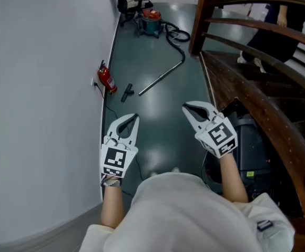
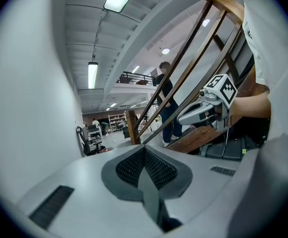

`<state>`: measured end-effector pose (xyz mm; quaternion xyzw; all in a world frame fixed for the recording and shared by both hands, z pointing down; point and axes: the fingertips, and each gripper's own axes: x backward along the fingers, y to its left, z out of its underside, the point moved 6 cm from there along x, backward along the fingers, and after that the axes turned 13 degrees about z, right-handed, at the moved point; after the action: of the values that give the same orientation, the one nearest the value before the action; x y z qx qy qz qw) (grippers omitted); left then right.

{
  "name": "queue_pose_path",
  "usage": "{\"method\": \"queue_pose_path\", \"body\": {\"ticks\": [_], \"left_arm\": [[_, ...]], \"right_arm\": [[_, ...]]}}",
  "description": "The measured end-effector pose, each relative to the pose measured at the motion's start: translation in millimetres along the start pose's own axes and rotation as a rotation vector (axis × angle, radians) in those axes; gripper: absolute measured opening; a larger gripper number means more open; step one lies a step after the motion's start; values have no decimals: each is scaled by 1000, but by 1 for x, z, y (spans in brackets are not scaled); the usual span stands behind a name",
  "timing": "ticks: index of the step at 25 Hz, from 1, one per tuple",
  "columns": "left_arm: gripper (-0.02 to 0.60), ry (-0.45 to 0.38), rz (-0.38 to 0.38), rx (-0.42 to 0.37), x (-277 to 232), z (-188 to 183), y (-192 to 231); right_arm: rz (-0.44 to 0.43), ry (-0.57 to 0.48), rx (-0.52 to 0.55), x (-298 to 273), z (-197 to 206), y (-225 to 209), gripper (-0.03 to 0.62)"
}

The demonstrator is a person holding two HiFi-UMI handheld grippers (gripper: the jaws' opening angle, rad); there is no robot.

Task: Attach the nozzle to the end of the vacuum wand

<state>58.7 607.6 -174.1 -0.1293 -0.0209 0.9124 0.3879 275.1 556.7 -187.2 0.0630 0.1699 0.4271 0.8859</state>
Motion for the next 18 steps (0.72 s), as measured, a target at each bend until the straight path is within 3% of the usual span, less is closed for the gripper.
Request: {"method": "queue_pose_path", "body": {"ticks": [18], "left_arm": [[0, -30, 6, 16, 57, 21, 19]], "right_arm": [[27, -8, 3, -8, -25, 61, 29]]}}
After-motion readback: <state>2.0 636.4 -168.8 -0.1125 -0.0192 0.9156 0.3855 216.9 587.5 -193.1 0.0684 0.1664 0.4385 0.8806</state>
